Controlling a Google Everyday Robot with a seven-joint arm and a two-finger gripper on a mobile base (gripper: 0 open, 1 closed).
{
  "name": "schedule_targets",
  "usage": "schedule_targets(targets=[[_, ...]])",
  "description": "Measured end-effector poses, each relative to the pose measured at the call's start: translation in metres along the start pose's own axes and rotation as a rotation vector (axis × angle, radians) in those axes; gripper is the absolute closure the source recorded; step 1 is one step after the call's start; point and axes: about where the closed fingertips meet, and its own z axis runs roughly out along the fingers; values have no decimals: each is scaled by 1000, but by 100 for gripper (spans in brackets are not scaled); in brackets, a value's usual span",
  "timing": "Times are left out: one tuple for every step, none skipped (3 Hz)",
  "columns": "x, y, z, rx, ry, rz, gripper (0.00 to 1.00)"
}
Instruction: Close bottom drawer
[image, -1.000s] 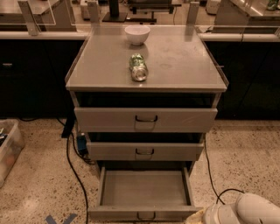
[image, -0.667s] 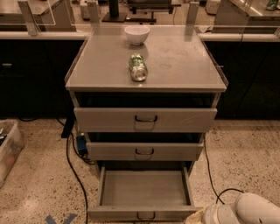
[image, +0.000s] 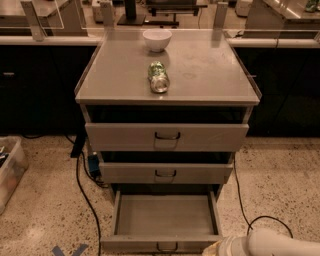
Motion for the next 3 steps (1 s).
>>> schedule_targets(targets=[[-8, -7, 51, 21, -41, 35, 100], [-8, -7, 51, 21, -41, 35, 100], [-5, -7, 72, -7, -54, 41, 100]])
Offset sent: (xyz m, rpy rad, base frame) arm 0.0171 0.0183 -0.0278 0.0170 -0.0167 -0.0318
